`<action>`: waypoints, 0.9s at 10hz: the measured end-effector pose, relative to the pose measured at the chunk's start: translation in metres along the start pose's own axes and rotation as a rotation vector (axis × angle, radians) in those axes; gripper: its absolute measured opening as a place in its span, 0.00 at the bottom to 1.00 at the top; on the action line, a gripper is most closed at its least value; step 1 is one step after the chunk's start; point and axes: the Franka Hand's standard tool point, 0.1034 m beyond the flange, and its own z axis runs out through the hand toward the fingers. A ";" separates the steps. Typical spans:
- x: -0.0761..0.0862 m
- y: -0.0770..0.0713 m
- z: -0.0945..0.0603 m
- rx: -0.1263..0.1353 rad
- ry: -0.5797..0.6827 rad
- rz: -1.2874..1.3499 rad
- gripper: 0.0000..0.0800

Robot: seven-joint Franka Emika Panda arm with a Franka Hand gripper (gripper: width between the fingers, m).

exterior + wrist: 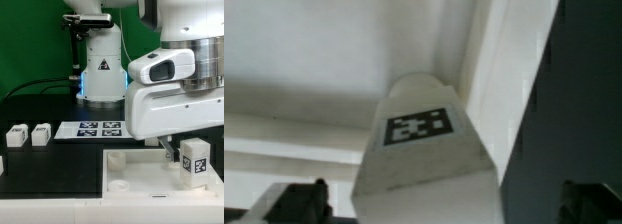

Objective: Assemble one leg

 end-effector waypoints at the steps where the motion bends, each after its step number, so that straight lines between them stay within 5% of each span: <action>1: 0.000 0.000 0.000 0.000 0.000 0.000 0.78; 3: 0.000 0.001 0.000 -0.001 0.000 0.000 0.37; 6: 0.000 0.005 0.000 -0.005 0.000 0.042 0.37; 9: -0.001 0.008 0.001 0.002 0.000 0.473 0.37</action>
Offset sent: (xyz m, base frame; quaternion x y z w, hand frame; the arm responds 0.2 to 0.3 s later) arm 0.0000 0.0000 0.0000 0.0000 0.0000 0.0000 1.0000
